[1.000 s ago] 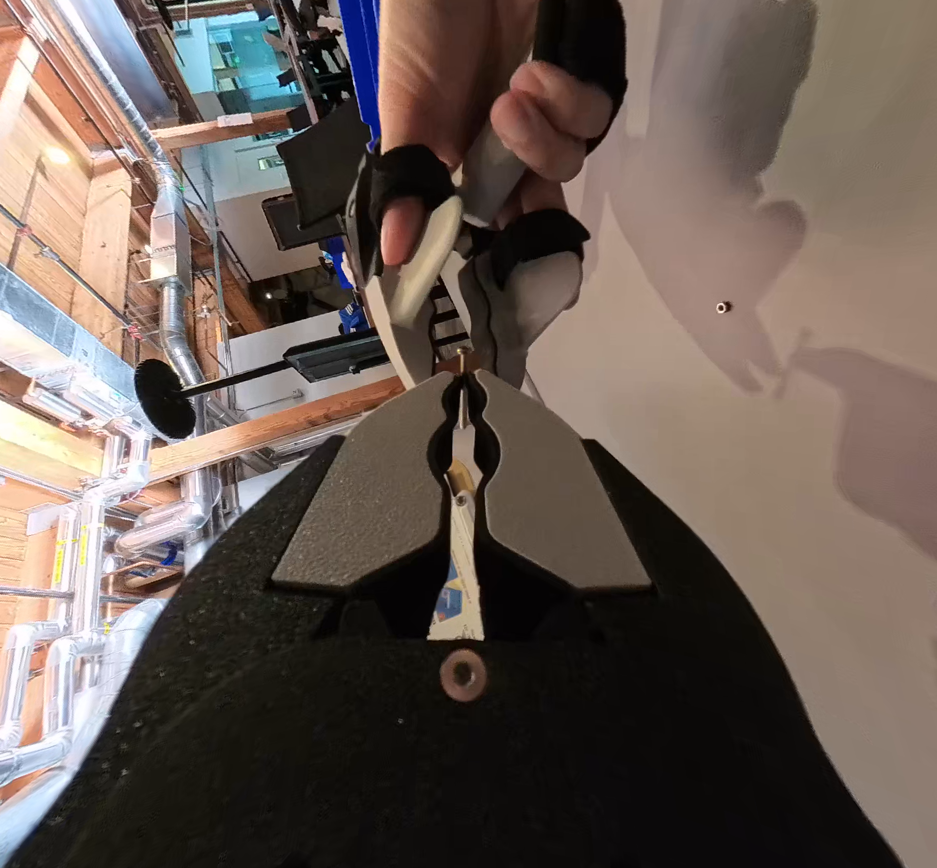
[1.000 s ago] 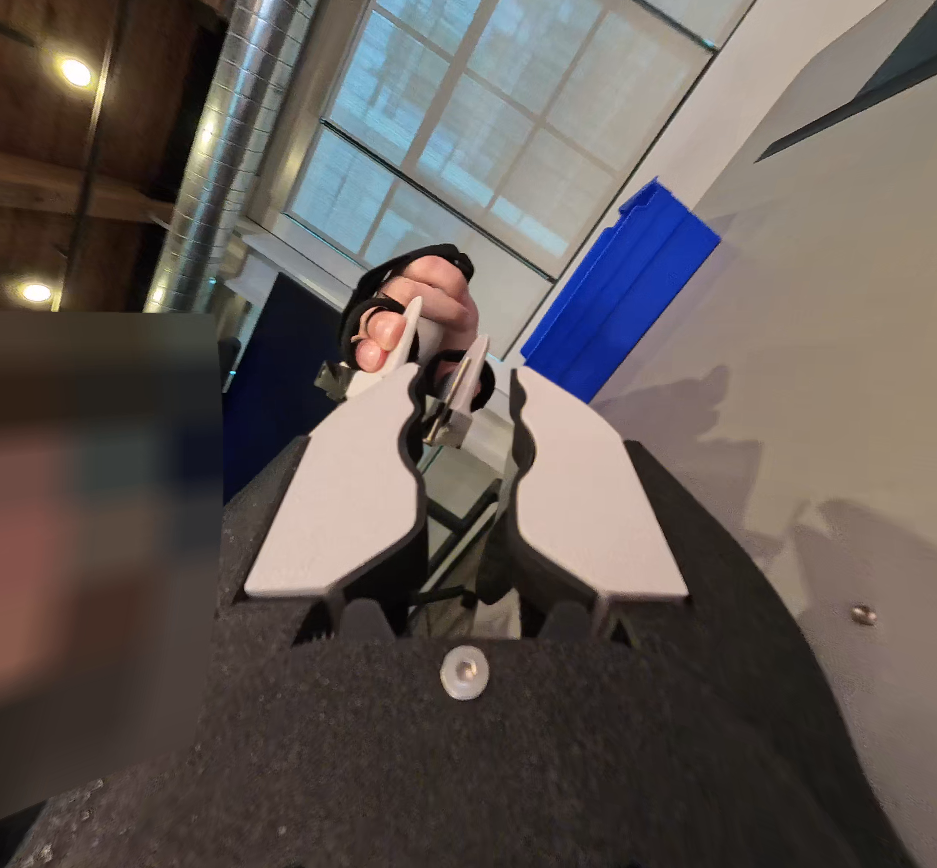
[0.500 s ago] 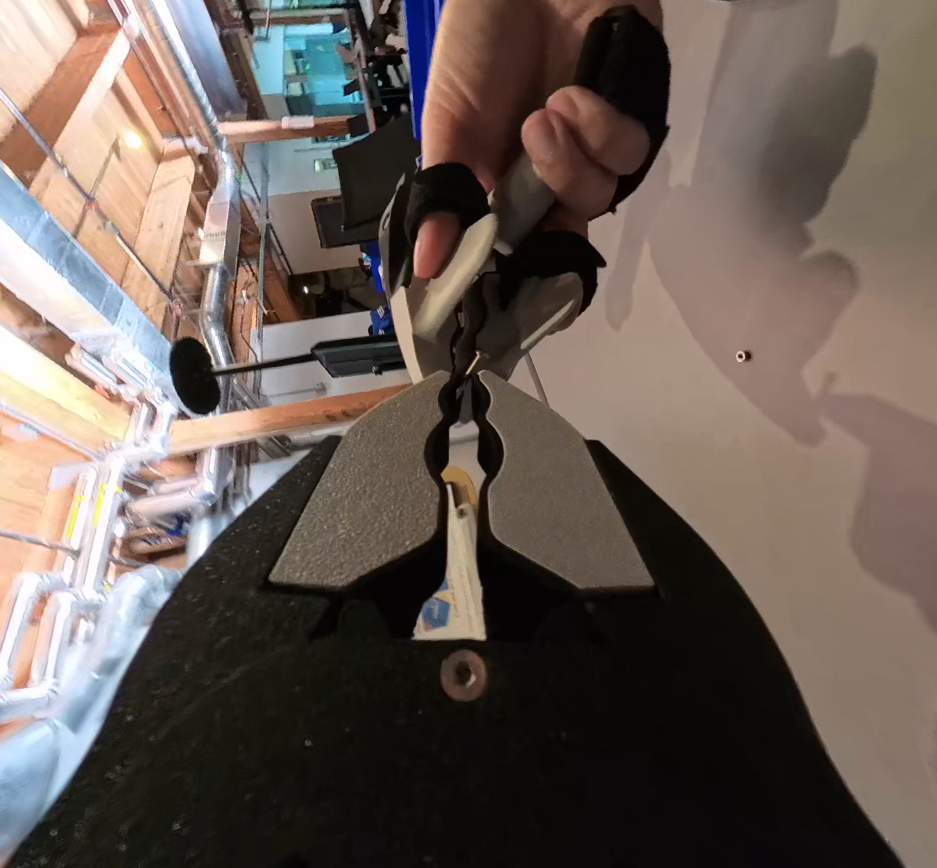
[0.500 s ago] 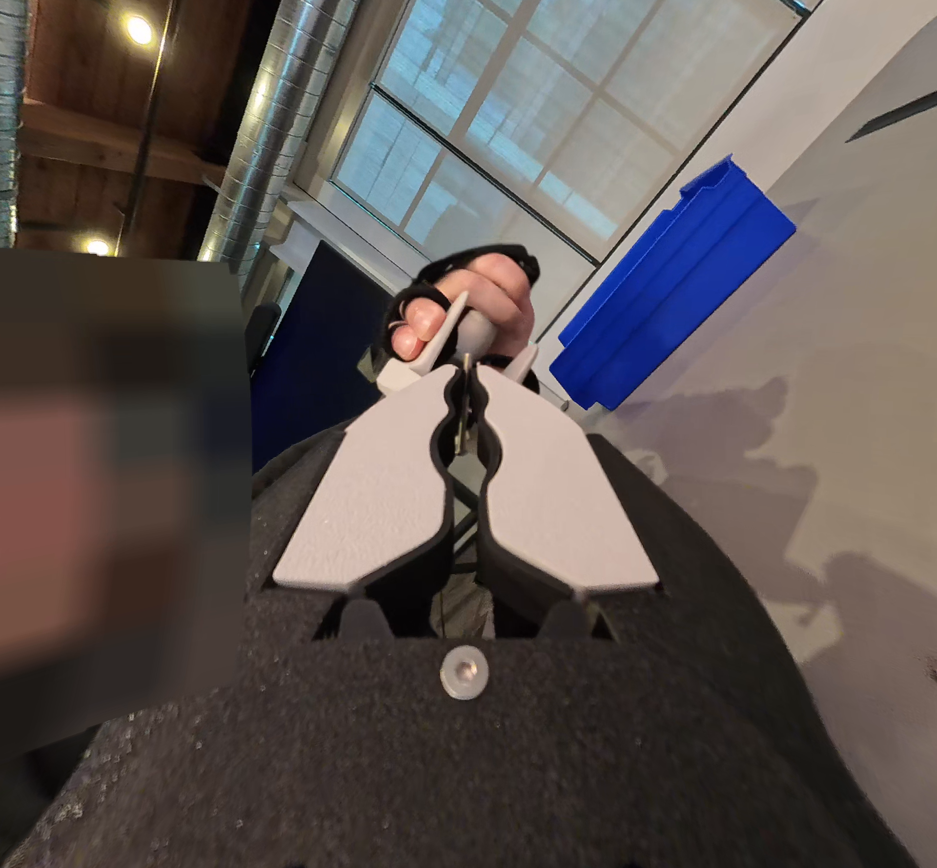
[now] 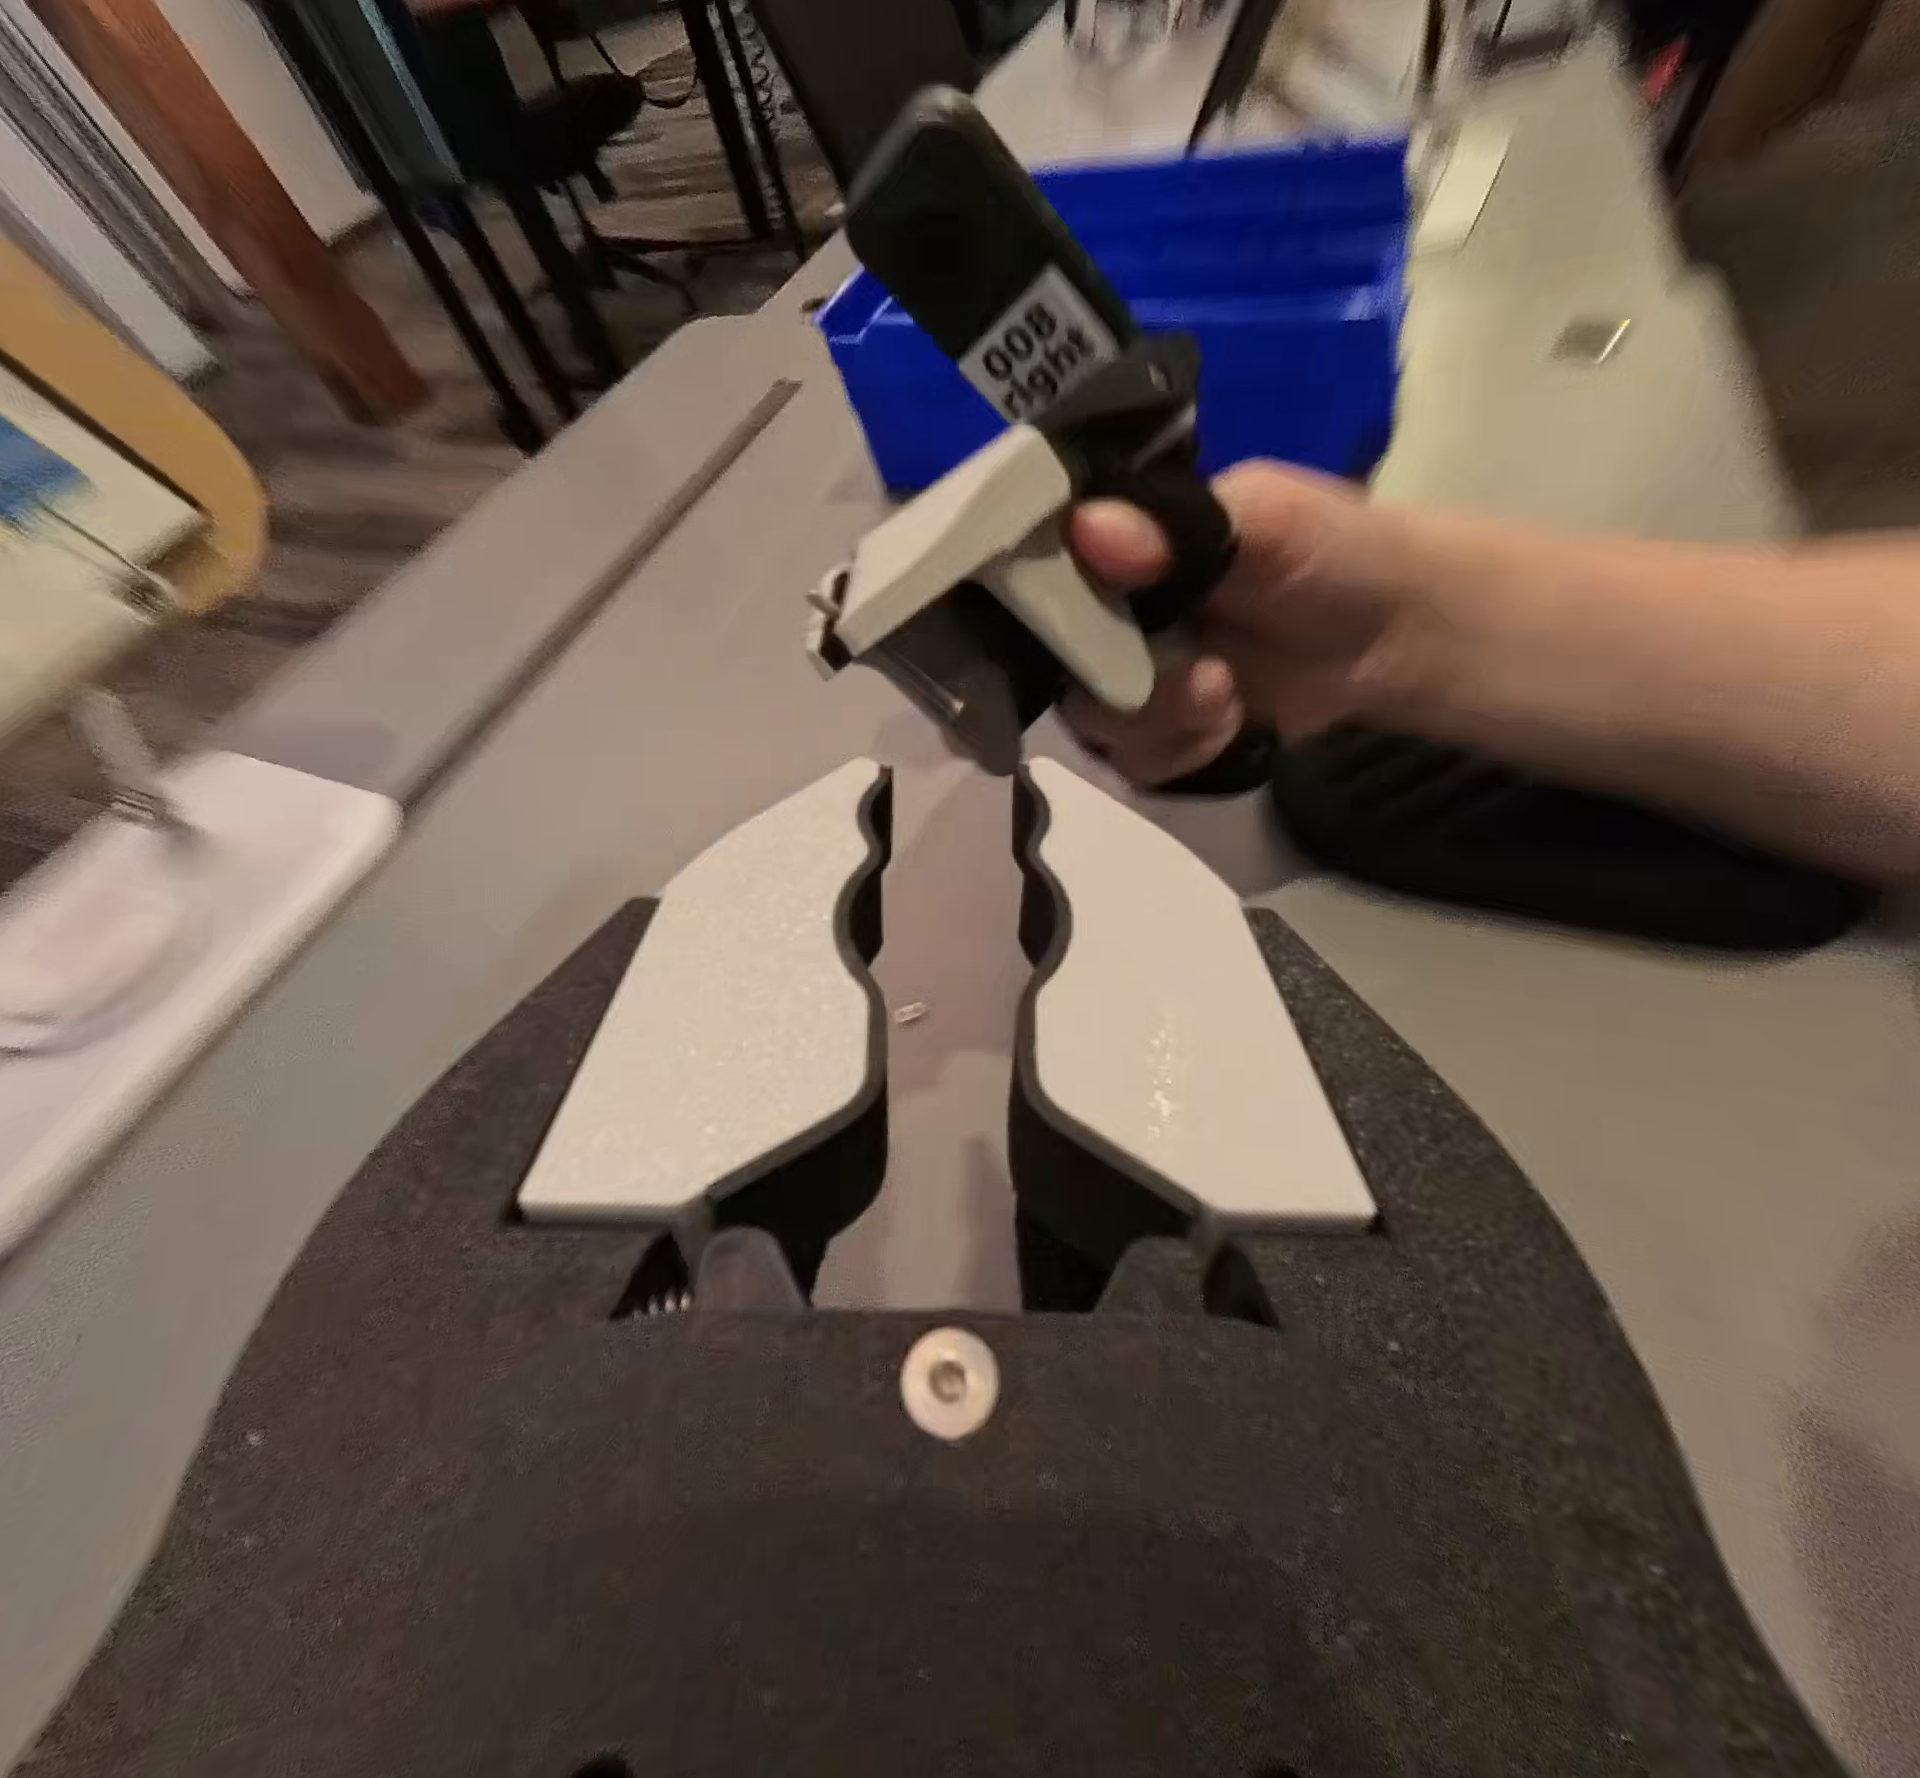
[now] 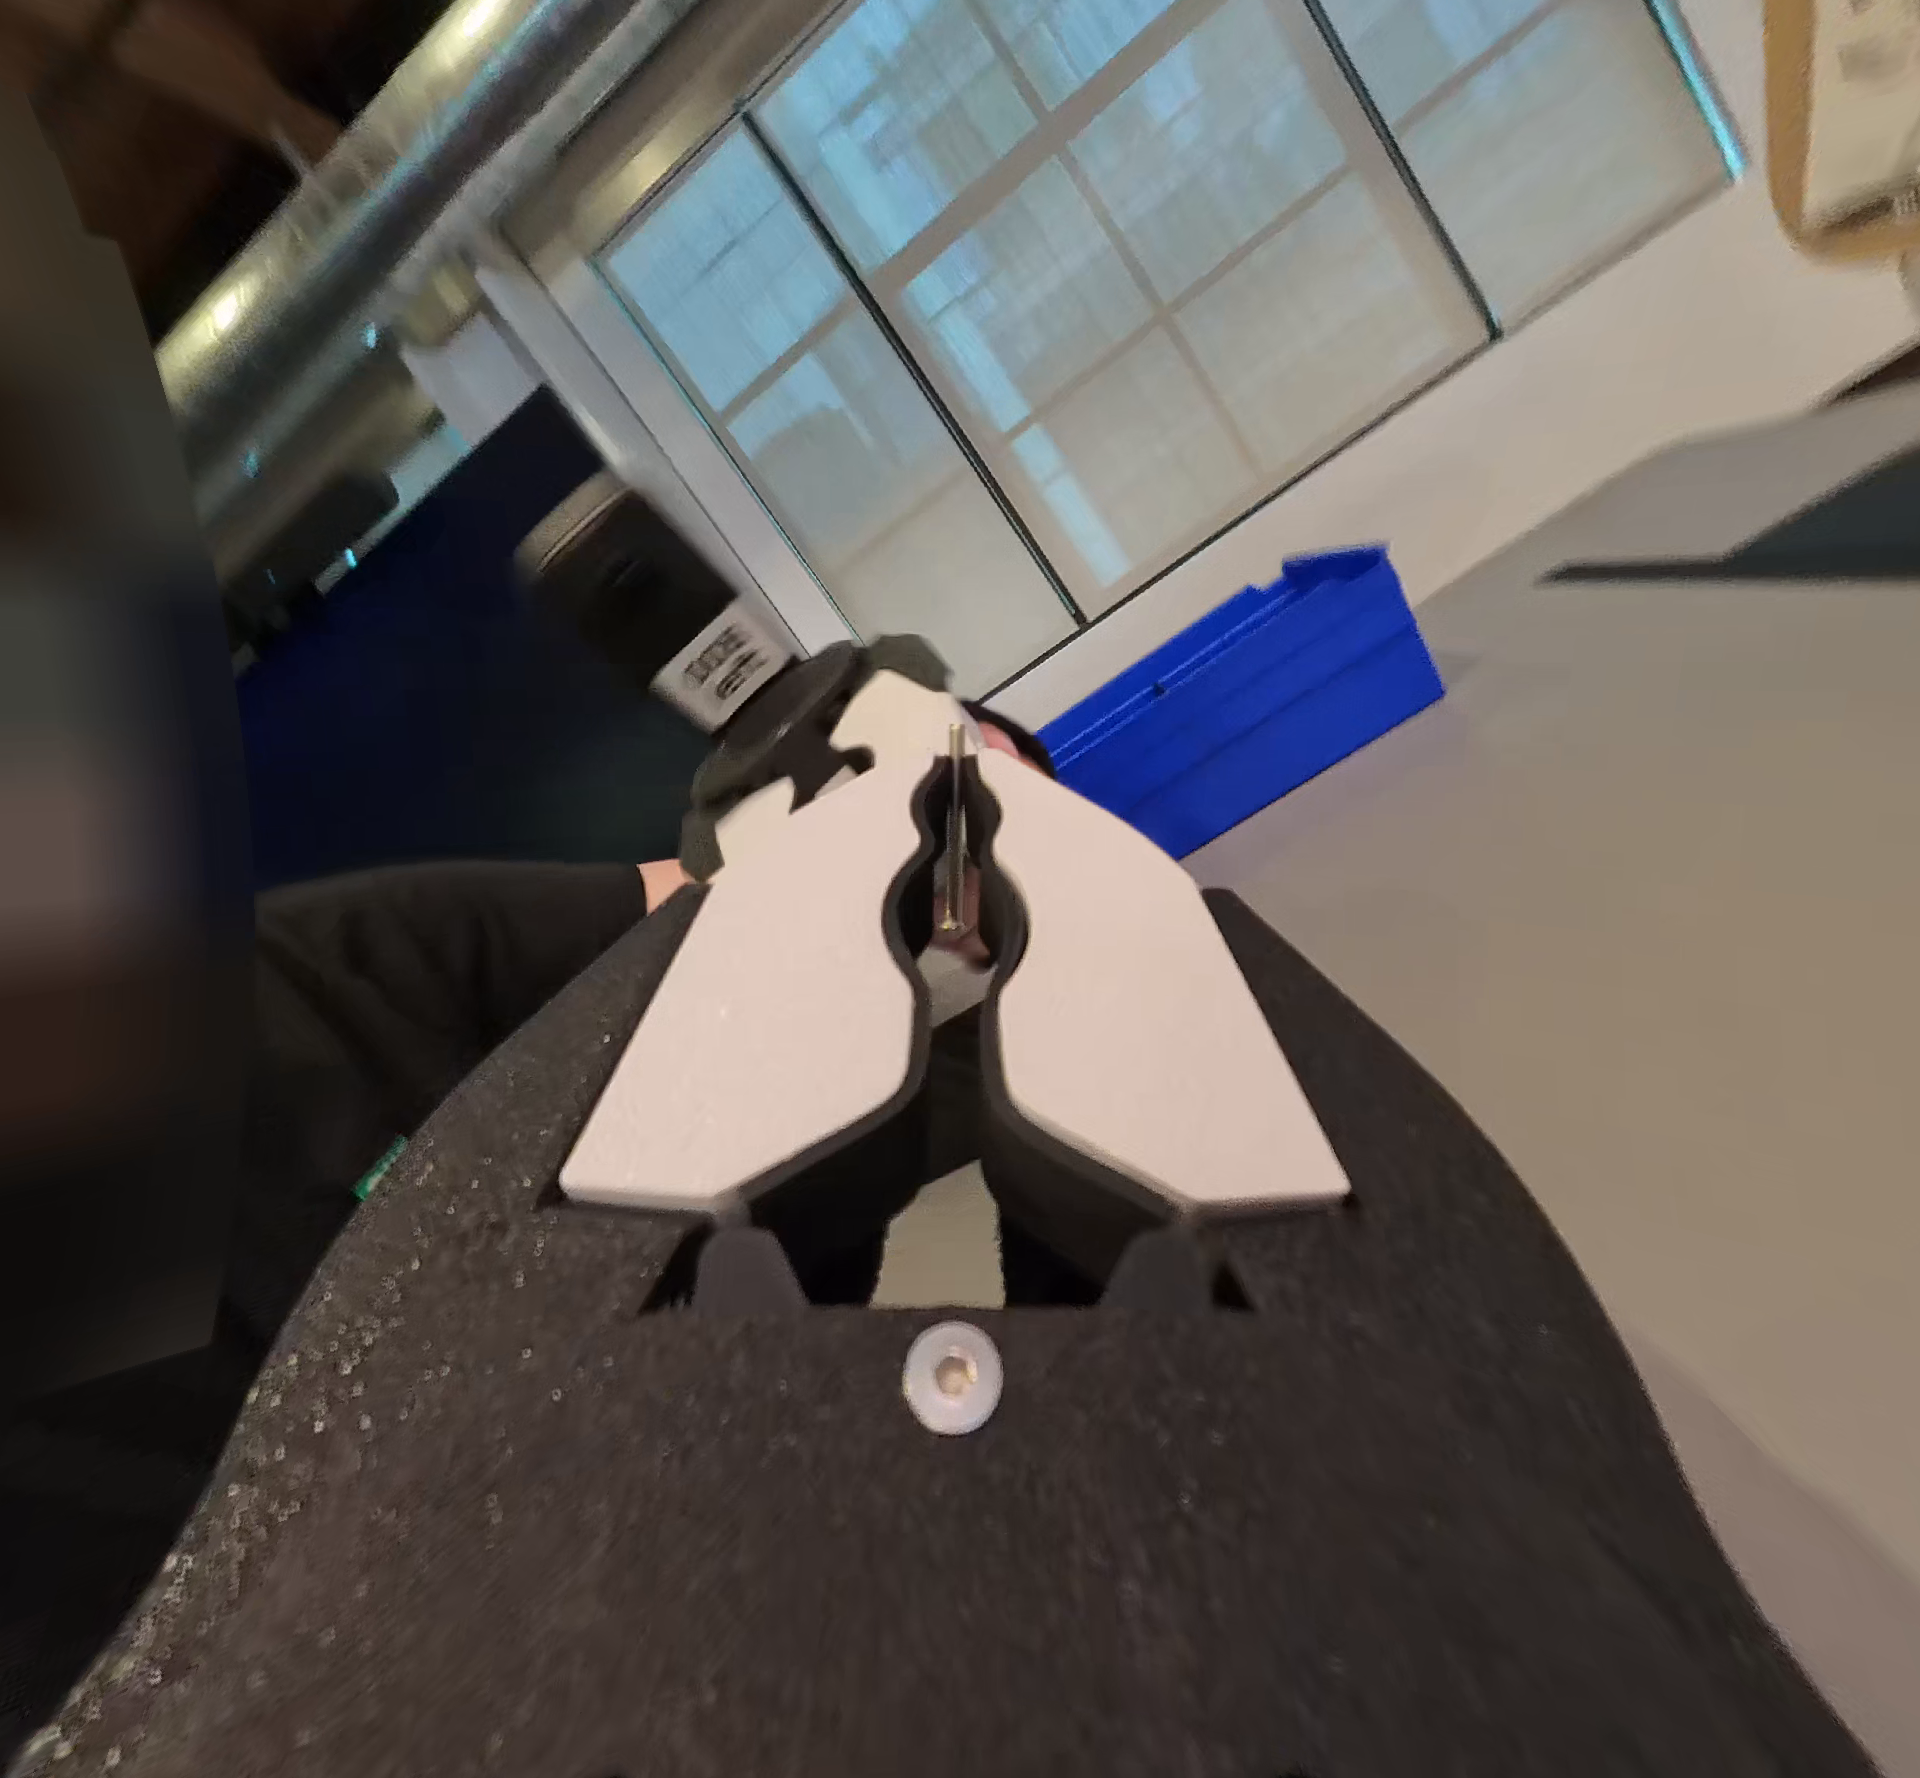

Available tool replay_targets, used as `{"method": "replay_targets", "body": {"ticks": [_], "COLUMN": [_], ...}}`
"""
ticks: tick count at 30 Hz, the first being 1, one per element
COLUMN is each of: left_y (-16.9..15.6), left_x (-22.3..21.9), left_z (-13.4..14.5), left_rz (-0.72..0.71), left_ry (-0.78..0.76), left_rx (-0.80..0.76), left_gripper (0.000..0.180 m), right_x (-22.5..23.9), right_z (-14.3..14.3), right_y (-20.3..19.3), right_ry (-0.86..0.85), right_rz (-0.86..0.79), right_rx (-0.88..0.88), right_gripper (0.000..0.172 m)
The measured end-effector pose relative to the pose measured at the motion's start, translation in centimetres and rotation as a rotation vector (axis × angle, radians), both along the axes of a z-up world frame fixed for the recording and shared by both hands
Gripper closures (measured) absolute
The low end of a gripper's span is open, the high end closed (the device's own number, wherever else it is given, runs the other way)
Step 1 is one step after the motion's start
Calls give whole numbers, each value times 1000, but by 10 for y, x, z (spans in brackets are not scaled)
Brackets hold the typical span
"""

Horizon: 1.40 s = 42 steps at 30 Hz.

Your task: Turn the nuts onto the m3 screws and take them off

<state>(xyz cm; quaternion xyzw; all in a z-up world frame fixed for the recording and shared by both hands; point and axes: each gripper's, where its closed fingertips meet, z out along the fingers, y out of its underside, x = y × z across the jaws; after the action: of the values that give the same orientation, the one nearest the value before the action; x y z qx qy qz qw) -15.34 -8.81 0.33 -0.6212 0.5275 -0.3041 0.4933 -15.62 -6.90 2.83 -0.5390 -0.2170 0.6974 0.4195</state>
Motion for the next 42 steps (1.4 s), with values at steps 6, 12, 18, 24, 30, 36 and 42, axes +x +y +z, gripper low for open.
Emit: {"method": "replay_targets", "body": {"ticks": [6,12,18,24,30,36,42], "left_y": [-2,-10,-8,-4,1,4,5], "left_x": [5,15,18,24,23,21,22], "left_z": [21,24,27,25,23,17,16], "left_rz": [10,-34,-26,-27,-32,-53,-54], "left_ry": [-169,-252,-275,-286,-288,-283,-272], "left_rx": [-196,-407,-430,-450,-504,-599,-587], "left_gripper": [168,165,167,173,172,176,177], "right_x": [3,0,-3,-2,-2,-3,-2], "right_z": [22,21,21,22,17,10,9], "right_y": [-17,-20,-21,-20,-15,-10,-8], "right_ry": [35,36,41,60,56,36,42], "right_rz": [0,17,33,30,30,21,18], "right_rx": [152,146,130,115,65,33,21], "right_gripper": [169,169,169,169,170,169,170]}}
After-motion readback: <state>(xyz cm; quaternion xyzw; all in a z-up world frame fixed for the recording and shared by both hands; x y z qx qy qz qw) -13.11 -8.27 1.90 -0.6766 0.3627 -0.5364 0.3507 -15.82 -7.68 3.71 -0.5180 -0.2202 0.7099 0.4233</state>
